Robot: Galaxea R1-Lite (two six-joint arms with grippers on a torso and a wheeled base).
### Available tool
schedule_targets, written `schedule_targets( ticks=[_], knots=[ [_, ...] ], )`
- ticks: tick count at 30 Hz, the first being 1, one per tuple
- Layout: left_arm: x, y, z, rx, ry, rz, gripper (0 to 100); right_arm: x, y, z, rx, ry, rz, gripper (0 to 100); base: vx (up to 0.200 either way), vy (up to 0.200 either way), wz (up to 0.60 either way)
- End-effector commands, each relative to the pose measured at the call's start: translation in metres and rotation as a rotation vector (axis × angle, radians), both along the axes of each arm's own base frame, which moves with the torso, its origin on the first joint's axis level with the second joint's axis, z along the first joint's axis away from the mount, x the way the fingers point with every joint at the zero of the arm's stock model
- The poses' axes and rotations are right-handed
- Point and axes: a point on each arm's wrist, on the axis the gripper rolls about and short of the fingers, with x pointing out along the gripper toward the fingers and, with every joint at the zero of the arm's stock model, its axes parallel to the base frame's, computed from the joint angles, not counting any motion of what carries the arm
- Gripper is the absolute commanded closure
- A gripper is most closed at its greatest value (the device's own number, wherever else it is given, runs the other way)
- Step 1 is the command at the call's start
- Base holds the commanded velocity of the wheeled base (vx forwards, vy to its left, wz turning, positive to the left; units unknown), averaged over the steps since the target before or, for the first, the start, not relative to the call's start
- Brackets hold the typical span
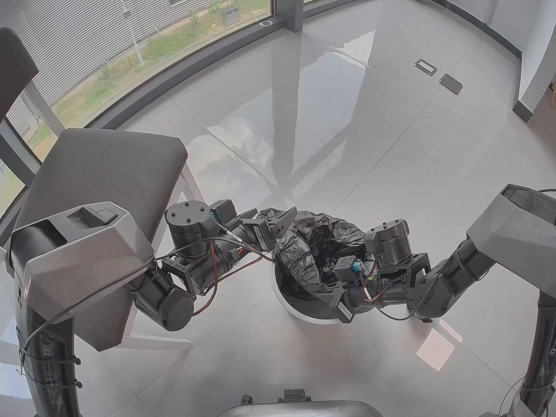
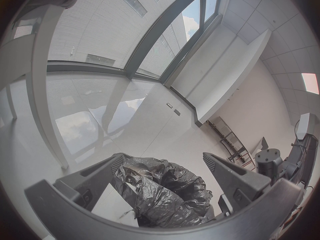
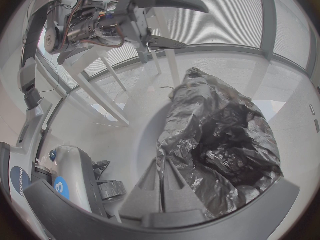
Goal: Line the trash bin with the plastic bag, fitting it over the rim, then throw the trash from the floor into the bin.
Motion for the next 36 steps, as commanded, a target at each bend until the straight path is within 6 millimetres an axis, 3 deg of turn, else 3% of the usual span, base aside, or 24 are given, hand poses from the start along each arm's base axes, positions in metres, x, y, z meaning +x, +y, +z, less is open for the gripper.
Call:
schedule_targets(
  ticks=[1, 11, 19, 36],
  knots=[
    [-0.009, 0.007, 0.011, -0.005, -0.008, 0.005, 0, -0.011, 0.014, 0.001, -0.003, -0.002, 0.04, 100, 0.0, 0.0, 0.0],
    [-0.013, 0.006, 0.014, -0.015, -0.026, -0.003, 0, -0.023, 0.032, -0.009, -0.015, 0.021, 0.088, 100, 0.0, 0.0, 0.0],
    [-0.012, 0.005, 0.012, -0.014, -0.021, -0.003, 0, -0.019, 0.042, -0.018, -0.011, 0.014, 0.099, 100, 0.0, 0.0, 0.0],
    [-0.013, 0.008, 0.007, -0.009, -0.011, 0.003, 0, -0.014, 0.069, -0.005, 0.094, -0.072, 0.12, 100, 0.0, 0.0, 0.0]
  ],
)
